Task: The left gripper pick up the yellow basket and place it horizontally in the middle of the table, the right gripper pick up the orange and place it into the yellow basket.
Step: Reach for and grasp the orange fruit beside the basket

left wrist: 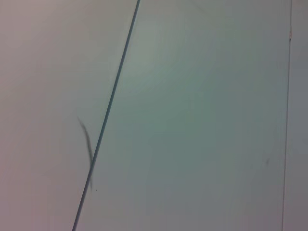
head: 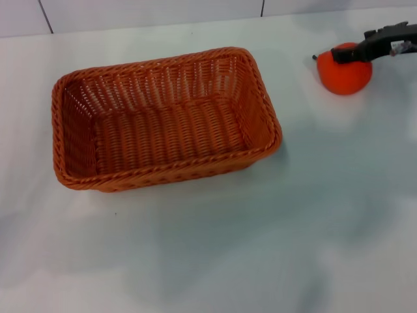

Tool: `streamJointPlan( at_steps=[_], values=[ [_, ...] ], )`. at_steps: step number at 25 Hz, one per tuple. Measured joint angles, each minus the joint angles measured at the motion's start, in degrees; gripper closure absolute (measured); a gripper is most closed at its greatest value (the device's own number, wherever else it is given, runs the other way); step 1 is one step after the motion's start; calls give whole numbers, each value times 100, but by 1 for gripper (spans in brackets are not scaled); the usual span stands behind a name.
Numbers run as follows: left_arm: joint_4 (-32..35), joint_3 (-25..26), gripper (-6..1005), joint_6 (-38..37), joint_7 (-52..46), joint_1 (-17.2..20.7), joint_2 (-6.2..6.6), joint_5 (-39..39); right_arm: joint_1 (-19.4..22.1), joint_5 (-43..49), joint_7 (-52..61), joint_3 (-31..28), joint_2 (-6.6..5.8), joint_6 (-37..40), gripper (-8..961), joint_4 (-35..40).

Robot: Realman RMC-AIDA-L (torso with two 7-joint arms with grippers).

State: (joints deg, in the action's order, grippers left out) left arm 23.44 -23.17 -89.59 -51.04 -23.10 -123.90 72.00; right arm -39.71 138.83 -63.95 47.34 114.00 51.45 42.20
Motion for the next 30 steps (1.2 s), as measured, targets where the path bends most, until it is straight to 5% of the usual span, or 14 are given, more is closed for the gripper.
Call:
streamJointPlan(
  at_steps=[11, 24, 30],
  values=[
    [-66, 20, 279, 40, -41, -130, 10, -8, 11, -21, -463, 28, 96, -333, 52, -370],
    [-136, 11, 280, 149, -49, -184, 7, -12, 22, -154, -555, 2, 96, -436, 619, -450],
    [-138, 20, 280, 121, -55, -136, -1, -12, 265, -1670, -1062, -520, 35, -266, 670, -450]
  ],
)
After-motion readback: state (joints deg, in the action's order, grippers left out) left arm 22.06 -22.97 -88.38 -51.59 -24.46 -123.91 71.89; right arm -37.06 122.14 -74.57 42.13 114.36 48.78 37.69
